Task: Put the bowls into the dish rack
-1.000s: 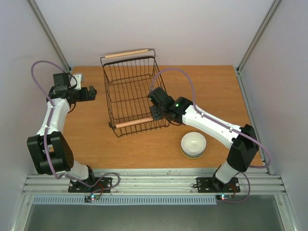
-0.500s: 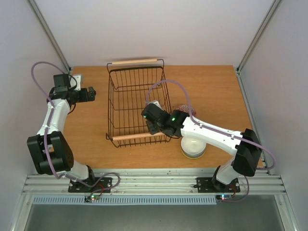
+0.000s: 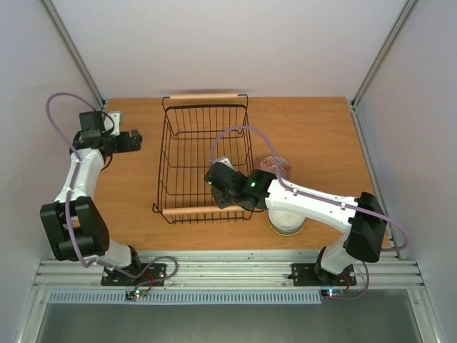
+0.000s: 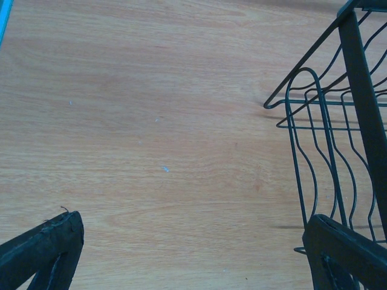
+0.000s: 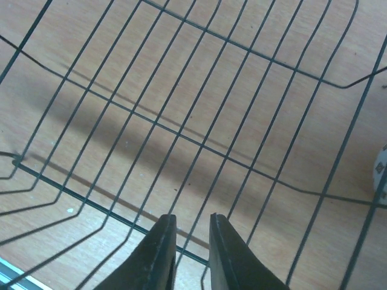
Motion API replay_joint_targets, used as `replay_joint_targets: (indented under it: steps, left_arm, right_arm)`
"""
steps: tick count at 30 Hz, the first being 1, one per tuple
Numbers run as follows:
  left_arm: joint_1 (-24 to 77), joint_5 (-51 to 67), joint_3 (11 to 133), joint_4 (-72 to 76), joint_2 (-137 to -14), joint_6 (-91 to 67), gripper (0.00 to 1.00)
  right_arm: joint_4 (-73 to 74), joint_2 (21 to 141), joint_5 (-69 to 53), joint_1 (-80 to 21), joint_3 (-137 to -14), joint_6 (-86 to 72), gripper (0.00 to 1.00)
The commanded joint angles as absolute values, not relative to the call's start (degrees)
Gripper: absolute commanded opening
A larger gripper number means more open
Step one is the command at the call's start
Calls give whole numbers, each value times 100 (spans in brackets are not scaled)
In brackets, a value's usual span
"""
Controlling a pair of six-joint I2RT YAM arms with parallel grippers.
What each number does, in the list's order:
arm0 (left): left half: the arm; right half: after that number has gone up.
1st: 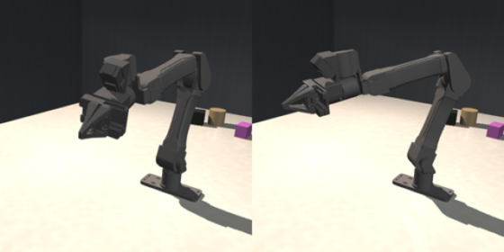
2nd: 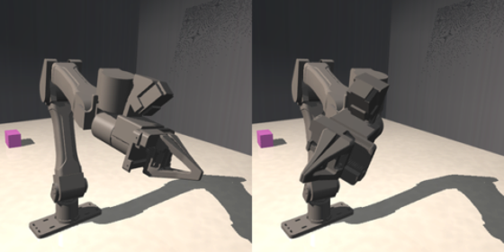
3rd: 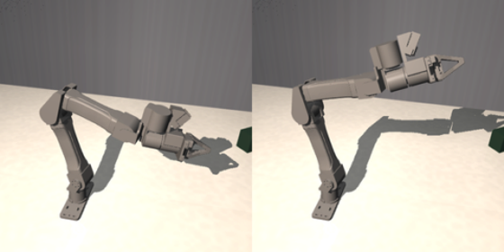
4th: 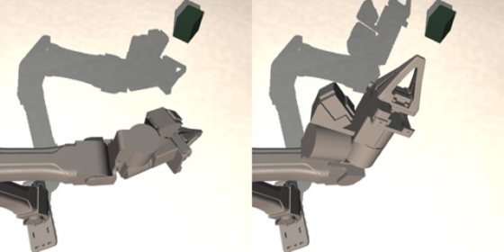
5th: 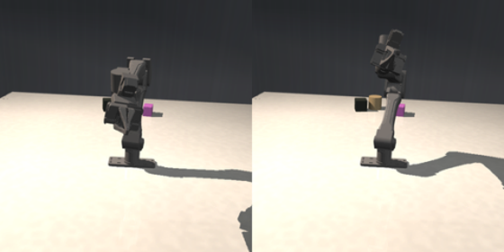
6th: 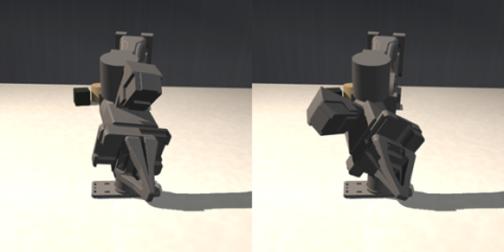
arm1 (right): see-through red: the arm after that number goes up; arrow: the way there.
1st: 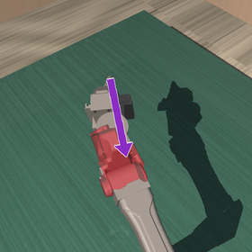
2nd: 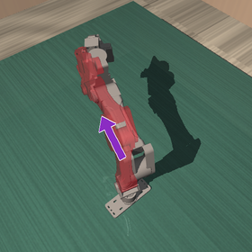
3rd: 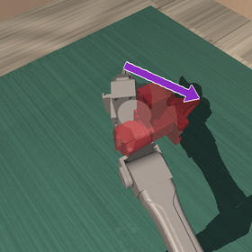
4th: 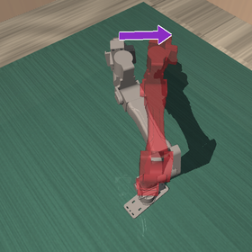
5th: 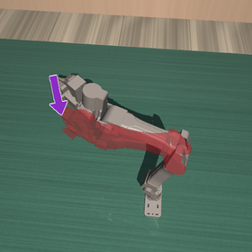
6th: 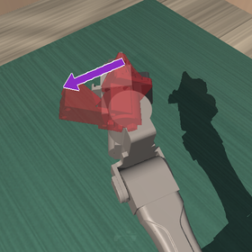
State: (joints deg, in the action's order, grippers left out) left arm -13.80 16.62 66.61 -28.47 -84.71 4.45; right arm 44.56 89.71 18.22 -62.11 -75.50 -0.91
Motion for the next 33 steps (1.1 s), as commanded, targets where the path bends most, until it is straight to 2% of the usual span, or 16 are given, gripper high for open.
replay_joint_targets:
  steps: [1,2,4,7,8,10,12,15,17,19,22,24,28,33]
  left_arm:
    - [-1406,1853,6586,-2586,-8254,456,99]
    - [-1402,1888,6569,-2571,-8221,463,100]
    - [-1407,1930,6521,-2527,-8129,458,99]
    - [-1406,1942,6459,-2467,-7974,466,99]
    - [-1406,1942,6437,-2451,-7919,472,99]
    - [-1406,1954,6418,-2429,-7808,483,99]
    - [-1406,1984,6403,-2417,-7708,483,99]
    - [-1406,1987,6347,-2396,-7574,507,99]
    - [-1407,1938,6293,-2359,-7502,533,99]
    - [-1408,1892,6252,-2335,-7462,573,99]
    - [-1413,1893,6249,-2339,-7458,605,99]
    - [-1406,1922,6234,-2330,-7463,615,99]
    - [-1411,1814,6220,-2320,-7517,687,99]
    - [-1407,1811,6257,-2368,-7531,697,100]
  right_arm:
    - [4495,8553,2108,-6293,-7741,422,23]
    - [4431,8426,2306,-6293,-7833,553,28]
    - [4298,8194,2764,-6280,-8005,831,45]
    - [4423,7994,3701,-6054,-8317,1022,57]
    - [4496,7922,3834,-5858,-8378,1001,64]
    - [4583,7746,3654,-5301,-8383,920,94]
    - [4532,7523,2991,-4312,-8204,782,99]
    - [4238,7272,1688,-3027,-7670,667,99]
    - [4166,7300,1473,-2481,-7461,671,99]
    - [4397,7617,1642,-2142,-7507,725,89]
    - [4880,8450,2105,-1864,-7813,712,69]
    - [4962,8986,1972,-1768,-7923,724,58]
    - [4624,9505,1495,-1754,-7841,742,45]
    - [4485,9674,1407,-1661,-7627,671,41]
